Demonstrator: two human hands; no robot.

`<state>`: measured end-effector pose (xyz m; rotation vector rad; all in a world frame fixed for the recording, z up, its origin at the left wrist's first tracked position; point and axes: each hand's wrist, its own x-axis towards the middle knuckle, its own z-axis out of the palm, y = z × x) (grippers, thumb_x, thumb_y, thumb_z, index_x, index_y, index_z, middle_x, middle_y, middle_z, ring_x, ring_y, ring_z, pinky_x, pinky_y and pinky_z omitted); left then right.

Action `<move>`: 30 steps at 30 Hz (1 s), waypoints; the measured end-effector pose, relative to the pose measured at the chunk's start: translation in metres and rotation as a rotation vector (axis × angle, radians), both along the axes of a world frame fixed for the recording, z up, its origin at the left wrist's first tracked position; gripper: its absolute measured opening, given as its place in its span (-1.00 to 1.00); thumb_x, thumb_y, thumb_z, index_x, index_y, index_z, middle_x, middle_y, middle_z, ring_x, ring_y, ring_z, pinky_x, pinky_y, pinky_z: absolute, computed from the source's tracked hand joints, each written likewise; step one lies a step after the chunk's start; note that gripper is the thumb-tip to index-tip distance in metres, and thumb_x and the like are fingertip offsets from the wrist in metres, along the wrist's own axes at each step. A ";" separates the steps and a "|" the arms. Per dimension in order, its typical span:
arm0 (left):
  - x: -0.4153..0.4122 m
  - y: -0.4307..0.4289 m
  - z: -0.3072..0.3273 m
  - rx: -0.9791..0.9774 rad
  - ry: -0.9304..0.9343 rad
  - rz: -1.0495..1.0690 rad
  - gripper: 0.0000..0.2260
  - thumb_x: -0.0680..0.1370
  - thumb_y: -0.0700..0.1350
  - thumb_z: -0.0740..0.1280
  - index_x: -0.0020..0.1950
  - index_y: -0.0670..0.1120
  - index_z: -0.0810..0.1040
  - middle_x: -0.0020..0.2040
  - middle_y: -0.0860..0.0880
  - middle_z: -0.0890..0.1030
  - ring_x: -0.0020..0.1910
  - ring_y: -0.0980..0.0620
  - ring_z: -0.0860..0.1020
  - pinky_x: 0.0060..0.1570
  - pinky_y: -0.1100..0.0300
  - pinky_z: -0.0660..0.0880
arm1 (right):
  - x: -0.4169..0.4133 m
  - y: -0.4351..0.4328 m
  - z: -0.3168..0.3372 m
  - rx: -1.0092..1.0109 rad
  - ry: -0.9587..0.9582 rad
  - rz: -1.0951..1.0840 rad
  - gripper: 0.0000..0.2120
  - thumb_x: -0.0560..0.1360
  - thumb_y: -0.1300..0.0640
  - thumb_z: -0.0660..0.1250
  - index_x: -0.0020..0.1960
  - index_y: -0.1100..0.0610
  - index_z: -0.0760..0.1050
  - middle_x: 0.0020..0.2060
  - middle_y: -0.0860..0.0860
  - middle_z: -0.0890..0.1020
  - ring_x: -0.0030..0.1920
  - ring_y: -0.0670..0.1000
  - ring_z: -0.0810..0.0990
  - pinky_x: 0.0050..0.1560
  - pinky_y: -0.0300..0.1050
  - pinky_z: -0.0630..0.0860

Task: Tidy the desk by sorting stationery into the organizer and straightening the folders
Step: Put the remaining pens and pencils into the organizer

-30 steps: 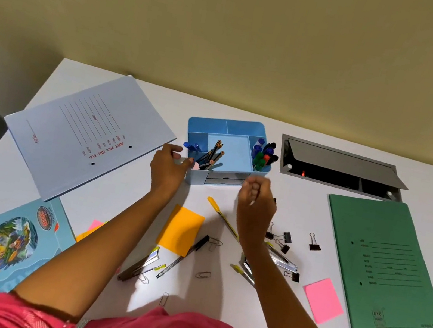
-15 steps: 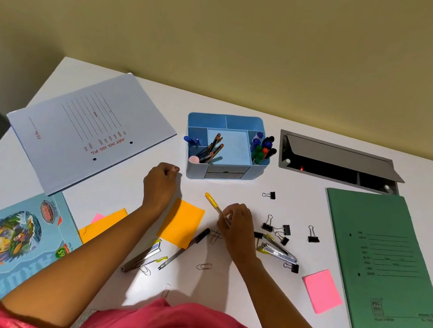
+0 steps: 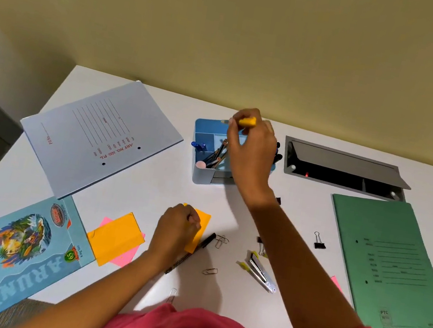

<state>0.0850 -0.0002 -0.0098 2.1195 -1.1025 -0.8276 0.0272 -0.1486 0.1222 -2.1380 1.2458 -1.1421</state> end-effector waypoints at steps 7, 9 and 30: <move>-0.015 0.007 -0.008 0.022 -0.077 -0.181 -0.92 0.49 -0.15 0.36 -0.04 -0.11 0.55 0.01 -0.06 0.58 0.04 -0.07 0.49 0.03 0.07 0.42 | 0.037 -0.050 -0.003 0.271 0.414 0.066 -0.74 0.57 0.11 0.24 -0.11 0.29 0.57 -0.21 0.20 0.63 -0.14 0.19 0.59 -0.17 -0.02 0.55; -0.016 0.008 -0.011 0.022 -0.139 -0.230 -0.89 0.51 -0.14 0.34 0.02 -0.12 0.54 0.04 -0.06 0.58 0.07 -0.08 0.49 0.05 0.09 0.40 | 0.042 -0.053 -0.009 0.311 0.464 0.082 -0.76 0.55 0.13 0.26 -0.14 0.29 0.56 -0.21 0.20 0.60 -0.15 0.18 0.57 -0.22 -0.07 0.50; -0.027 0.004 -0.025 0.084 -0.366 -0.428 -0.80 0.50 -0.03 0.36 0.08 -0.05 0.50 0.04 0.02 0.57 0.03 0.00 0.48 -0.02 0.20 0.38 | -0.004 -0.014 -0.001 0.253 0.132 0.004 -0.86 0.54 0.22 0.29 0.03 0.21 0.60 -0.14 0.11 0.65 -0.17 -0.07 0.51 -0.17 -0.21 0.46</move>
